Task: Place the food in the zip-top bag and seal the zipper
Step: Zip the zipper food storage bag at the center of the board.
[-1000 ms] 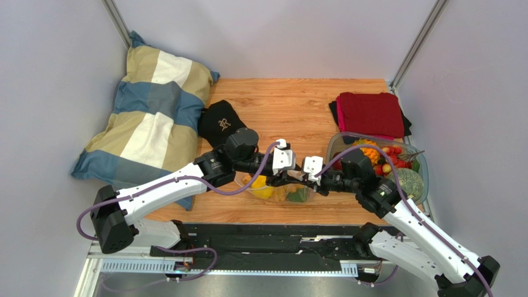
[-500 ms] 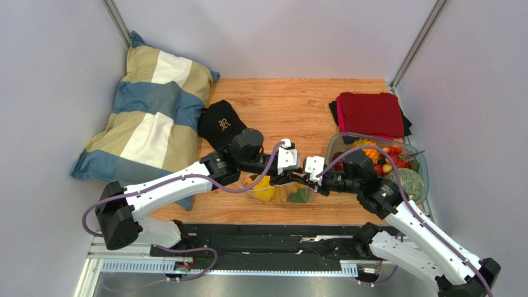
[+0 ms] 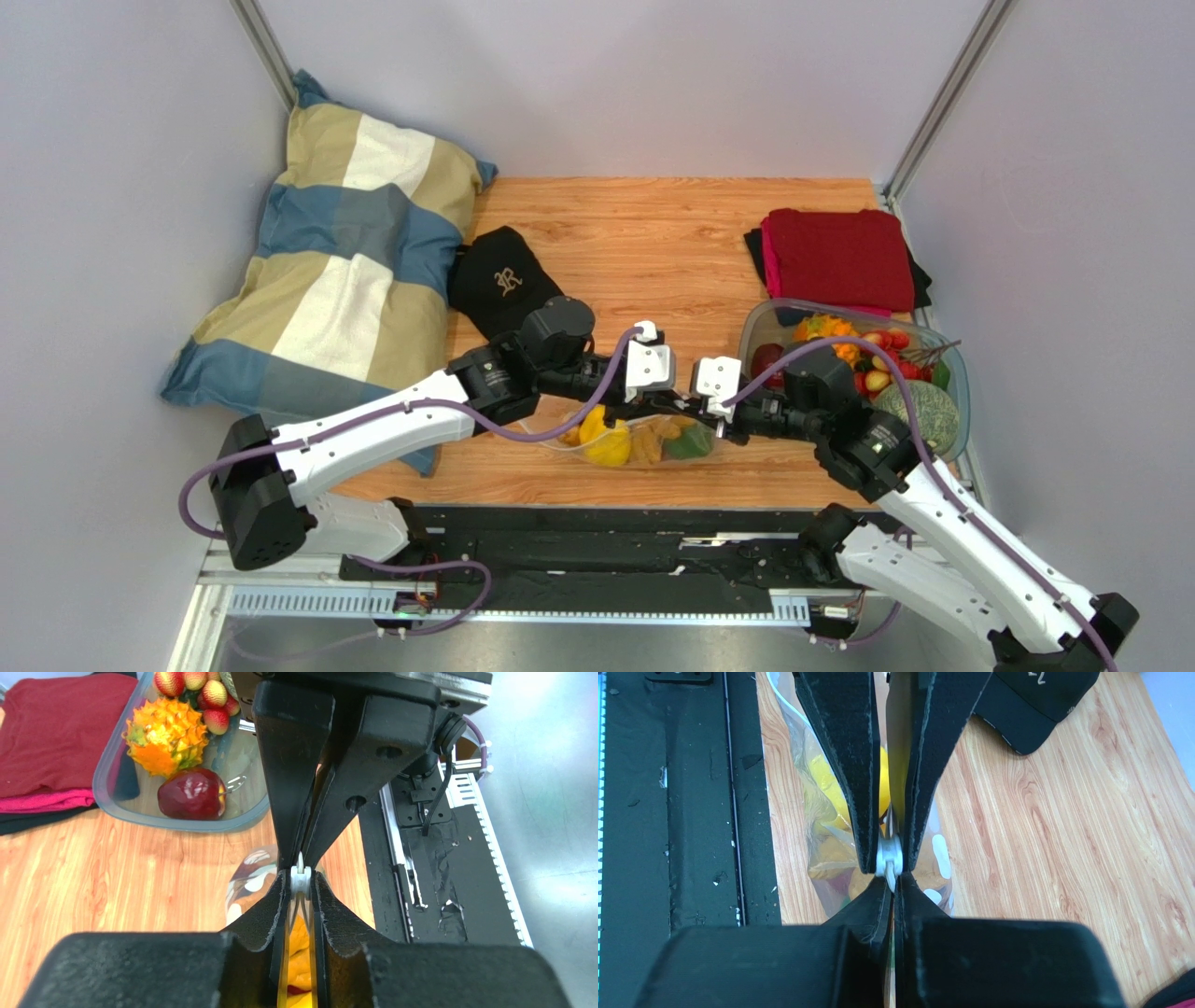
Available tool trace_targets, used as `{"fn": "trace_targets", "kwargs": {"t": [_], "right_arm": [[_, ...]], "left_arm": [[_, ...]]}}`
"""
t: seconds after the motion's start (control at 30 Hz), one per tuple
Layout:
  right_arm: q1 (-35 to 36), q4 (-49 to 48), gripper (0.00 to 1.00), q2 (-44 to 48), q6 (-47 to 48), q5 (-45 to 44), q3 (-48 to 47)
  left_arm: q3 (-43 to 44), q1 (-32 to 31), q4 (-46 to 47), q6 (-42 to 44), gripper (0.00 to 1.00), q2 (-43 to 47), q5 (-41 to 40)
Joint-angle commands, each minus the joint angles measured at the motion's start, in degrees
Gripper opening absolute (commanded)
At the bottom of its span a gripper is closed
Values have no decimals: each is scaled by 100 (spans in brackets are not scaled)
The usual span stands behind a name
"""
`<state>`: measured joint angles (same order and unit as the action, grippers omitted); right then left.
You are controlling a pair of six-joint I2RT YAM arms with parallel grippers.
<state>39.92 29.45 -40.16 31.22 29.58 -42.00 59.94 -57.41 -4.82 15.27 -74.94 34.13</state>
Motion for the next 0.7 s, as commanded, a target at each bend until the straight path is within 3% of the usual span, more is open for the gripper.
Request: {"fn": "trace_targets", "kwargs": {"t": [0.0,0.57,0.6,0.67], "right_arm": [[-11,-379,0,202,-73,30,16],[-204,-45,0,422,-90,144,43],[-204,-1,2,395,-99,170,-36],[-213,227,24,211,-108,293,-168]], "left_arm": [[-88,-16,-300,90,9,348,-126],[-501,195,-889,187,7,902,-530],[-492,195,-863,187,6,893,-539],[-387,195,-810,135,4,858,-522]]}}
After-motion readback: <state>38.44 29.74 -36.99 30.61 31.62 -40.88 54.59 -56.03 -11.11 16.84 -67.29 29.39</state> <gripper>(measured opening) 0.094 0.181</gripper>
